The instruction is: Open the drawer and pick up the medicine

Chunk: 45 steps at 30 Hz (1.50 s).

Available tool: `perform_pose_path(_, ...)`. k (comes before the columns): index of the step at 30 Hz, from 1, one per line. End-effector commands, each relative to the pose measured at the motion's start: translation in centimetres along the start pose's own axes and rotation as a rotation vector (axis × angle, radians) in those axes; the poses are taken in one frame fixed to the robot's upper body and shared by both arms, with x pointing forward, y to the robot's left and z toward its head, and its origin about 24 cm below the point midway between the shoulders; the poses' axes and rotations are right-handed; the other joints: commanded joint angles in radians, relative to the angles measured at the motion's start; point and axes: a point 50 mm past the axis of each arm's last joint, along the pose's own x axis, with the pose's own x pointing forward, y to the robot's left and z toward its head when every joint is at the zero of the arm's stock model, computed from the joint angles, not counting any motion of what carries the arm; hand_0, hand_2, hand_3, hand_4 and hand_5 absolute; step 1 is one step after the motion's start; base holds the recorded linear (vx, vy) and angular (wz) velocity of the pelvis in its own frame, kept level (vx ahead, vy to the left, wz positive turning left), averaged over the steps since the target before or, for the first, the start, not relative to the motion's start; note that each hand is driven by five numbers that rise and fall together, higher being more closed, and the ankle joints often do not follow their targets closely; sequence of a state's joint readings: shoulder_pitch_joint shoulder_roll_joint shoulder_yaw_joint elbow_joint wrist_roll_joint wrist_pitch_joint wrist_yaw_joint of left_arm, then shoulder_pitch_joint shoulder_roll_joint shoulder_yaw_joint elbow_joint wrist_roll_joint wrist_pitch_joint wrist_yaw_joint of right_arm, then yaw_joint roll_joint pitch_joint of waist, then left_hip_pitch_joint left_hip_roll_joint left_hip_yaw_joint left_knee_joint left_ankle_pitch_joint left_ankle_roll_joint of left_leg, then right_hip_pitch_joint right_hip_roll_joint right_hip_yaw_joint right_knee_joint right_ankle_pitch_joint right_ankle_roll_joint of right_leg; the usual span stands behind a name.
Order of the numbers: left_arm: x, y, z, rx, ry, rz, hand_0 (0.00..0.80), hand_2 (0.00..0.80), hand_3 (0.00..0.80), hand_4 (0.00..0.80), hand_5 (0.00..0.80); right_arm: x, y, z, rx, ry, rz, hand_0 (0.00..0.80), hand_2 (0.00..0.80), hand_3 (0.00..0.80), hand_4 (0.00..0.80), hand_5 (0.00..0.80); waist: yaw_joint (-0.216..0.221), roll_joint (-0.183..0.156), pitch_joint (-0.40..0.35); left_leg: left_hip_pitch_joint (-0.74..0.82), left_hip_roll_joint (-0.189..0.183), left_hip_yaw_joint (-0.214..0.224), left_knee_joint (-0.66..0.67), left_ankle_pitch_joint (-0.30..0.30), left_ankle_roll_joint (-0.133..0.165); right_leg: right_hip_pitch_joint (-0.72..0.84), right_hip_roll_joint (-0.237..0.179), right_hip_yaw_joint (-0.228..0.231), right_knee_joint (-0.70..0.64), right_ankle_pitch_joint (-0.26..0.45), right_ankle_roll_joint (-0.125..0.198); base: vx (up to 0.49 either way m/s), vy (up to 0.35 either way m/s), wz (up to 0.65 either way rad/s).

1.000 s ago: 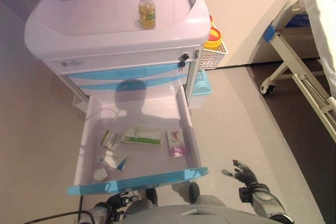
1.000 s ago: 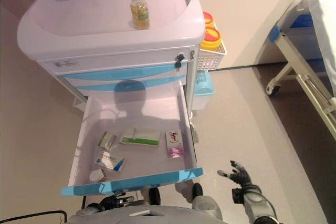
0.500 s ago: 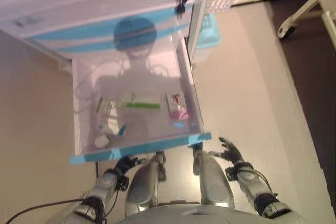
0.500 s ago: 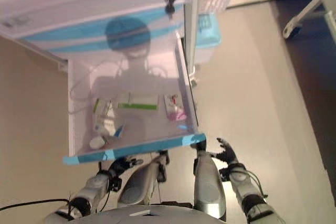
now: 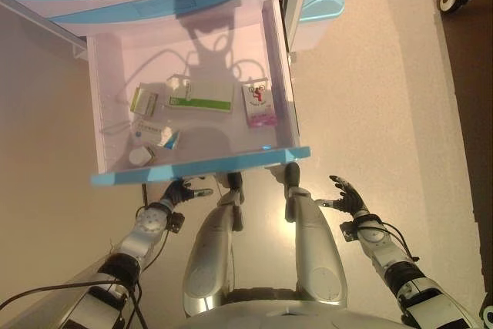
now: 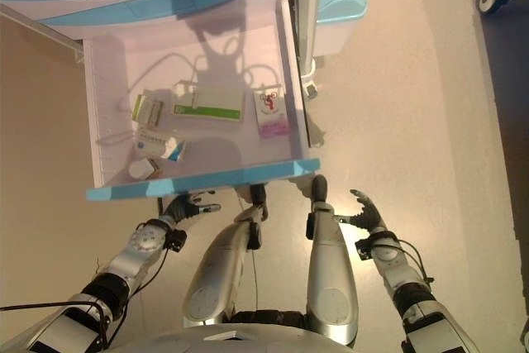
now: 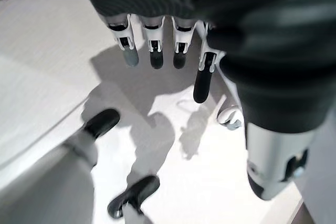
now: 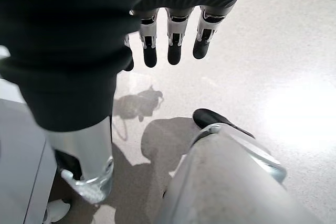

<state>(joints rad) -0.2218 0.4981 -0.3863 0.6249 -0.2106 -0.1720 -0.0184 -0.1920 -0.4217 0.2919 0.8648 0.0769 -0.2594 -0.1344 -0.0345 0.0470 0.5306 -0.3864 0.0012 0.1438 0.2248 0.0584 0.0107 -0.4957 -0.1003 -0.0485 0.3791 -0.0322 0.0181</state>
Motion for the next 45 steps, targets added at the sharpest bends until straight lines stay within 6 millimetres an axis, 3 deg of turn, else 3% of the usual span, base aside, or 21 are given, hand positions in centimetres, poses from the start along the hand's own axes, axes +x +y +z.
perform_pose_path(1, 0.2, 3.1, 3.7, 0.051, -0.147, 0.115, 0.000, 0.000, 0.000, 0.000, 0.000, -1.0, -0.7, -0.5, -0.034, -0.018, -0.032, 0.000, 0.000, 0.000, 0.000, 0.000, -0.035, 0.009, -0.024, -0.050, -0.034, 0.010, 0.118, -0.085, 0.049, -0.012, 0.047, -0.029, 0.049, -0.012, -0.012, 0.005, 0.043, -0.13)
perform_pose_path(4, 0.5, 5.0, 5.6, 0.102, -0.178, 0.163, 0.000, 0.000, 0.000, 0.000, 0.000, -1.1, -0.9, -0.4, -0.037, -0.026, -0.033, 0.000, 0.000, 0.000, 0.000, 0.000, -0.053, 0.010, -0.021, -0.061, -0.032, 0.028, 0.136, -0.094, 0.053, -0.030, 0.048, -0.011, 0.056, -0.007, -0.009, 0.009, 0.044, -0.08)
perform_pose_path(12, 1.0, 13.3, 11.5, 0.146, -0.196, 0.319, 0.000, 0.000, 0.000, 0.000, 0.000, -1.7, -1.1, -0.7, -0.026, -0.026, -0.029, 0.000, 0.000, 0.000, 0.000, 0.000, -0.112, -0.002, -0.022, -0.073, -0.029, 0.061, 0.205, -0.157, 0.061, -0.054, 0.056, 0.037, 0.080, -0.019, 0.005, 0.058, 0.026, -0.13)
perform_pose_path(18, 0.2, 19.9, 14.6, -0.270, -0.253, 0.571, 0.000, 0.000, 0.000, 0.000, 0.000, -1.9, -0.1, -0.8, -0.024, -0.018, -0.011, 0.000, 0.000, 0.000, 0.000, 0.000, -0.169, -0.028, -0.032, -0.077, -0.015, 0.085, 0.237, -0.183, 0.066, -0.065, 0.072, 0.073, 0.064, -0.001, 0.013, 0.051, 0.023, -0.21)
perform_pose_path(20, -0.9, 22.3, 14.4, -0.384, -0.267, 0.701, 0.000, 0.000, 0.000, 0.000, 0.000, -1.9, 0.3, -0.8, -0.027, -0.020, 0.000, 0.000, 0.000, 0.000, 0.000, 0.000, -0.187, -0.039, -0.037, -0.082, -0.006, 0.096, 0.246, -0.192, 0.065, -0.071, 0.076, 0.084, 0.054, 0.003, 0.014, 0.027, 0.023, -0.25)
perform_pose_path(24, -2.1, 24.3, 14.3, -0.468, -0.255, 0.886, 0.000, 0.000, 0.000, 0.000, 0.000, -1.7, 1.0, -0.7, -0.029, -0.021, 0.013, 0.000, 0.000, 0.000, 0.000, 0.000, -0.198, -0.056, -0.045, -0.096, 0.001, 0.112, 0.261, -0.204, 0.063, -0.077, 0.084, 0.099, 0.028, 0.014, 0.013, 0.003, 0.005, -0.28)
perform_pose_path(32, -2.3, 24.5, 14.9, -0.416, -0.237, 0.930, 0.000, 0.000, 0.000, 0.000, 0.000, -1.7, 1.6, -0.6, -0.039, -0.037, 0.031, 0.000, 0.000, 0.000, 0.000, 0.000, -0.193, -0.073, -0.041, -0.093, 0.012, 0.129, 0.283, -0.227, 0.066, -0.060, 0.090, 0.112, 0.001, 0.018, 0.014, -0.011, -0.009, -0.14)
perform_pose_path(39, -2.0, 23.9, 13.8, -0.411, -0.214, 0.852, 0.000, 0.000, 0.000, 0.000, 0.000, -1.7, 2.1, -0.3, -0.028, -0.046, 0.041, 0.000, 0.000, 0.000, 0.000, 0.000, -0.164, -0.080, -0.036, -0.054, 0.000, 0.121, 0.275, -0.236, 0.073, 0.004, 0.082, 0.102, -0.031, 0.022, 0.022, -0.001, -0.042, 0.02)
perform_pose_path(42, -1.5, 22.8, 12.9, -0.443, -0.242, 0.770, 0.000, 0.000, 0.000, 0.000, 0.000, -1.7, 2.4, -0.3, -0.022, -0.043, 0.048, 0.000, 0.000, 0.000, 0.000, 0.000, -0.147, -0.083, -0.039, -0.030, -0.011, 0.112, 0.267, -0.239, 0.074, 0.043, 0.074, 0.094, -0.052, 0.023, 0.024, -0.023, -0.076, 0.04)
perform_pose_path(45, -0.2, 19.6, 10.6, -0.544, -0.289, 0.604, 0.000, 0.000, 0.000, 0.000, 0.000, -1.9, 2.8, -0.7, -0.005, -0.028, 0.075, 0.000, 0.000, 0.000, 0.000, 0.000, -0.123, -0.089, -0.057, 0.004, -0.031, 0.104, 0.237, -0.205, 0.072, 0.100, 0.059, 0.078, -0.095, 0.046, 0.018, -0.030, -0.088, 0.03)
